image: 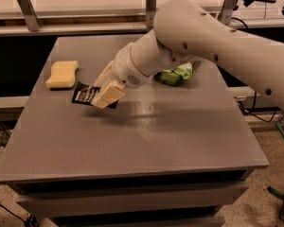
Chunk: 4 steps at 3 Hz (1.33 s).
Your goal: Move rxbar chocolate near sponge
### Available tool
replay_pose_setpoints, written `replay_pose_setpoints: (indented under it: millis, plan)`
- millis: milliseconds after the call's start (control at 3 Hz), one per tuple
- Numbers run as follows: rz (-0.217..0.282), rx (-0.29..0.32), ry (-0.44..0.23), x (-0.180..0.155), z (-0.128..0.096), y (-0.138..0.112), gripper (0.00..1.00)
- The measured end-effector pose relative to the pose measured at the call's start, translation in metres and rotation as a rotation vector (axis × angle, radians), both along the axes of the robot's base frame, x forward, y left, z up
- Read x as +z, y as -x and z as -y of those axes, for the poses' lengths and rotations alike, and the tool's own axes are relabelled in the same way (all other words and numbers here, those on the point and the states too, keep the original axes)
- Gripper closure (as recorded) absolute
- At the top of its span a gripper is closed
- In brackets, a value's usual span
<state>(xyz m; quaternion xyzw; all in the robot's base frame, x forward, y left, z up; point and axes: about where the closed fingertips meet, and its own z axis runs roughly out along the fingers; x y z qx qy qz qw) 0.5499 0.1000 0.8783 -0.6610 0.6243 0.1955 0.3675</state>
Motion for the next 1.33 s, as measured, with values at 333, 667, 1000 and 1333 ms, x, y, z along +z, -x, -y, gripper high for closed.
replay_pose_setpoints:
  millis: [333,667,1000,1333]
  plan:
    - [0.029,-0.009,0.038,0.016,0.0,-0.007,1.0]
    - [0.033,-0.022,0.064,0.03,0.002,-0.017,1.0]
    - [0.033,-0.029,0.071,0.025,-0.001,-0.033,0.82]
    - [0.02,-0.023,0.045,0.025,-0.011,-0.041,0.59]
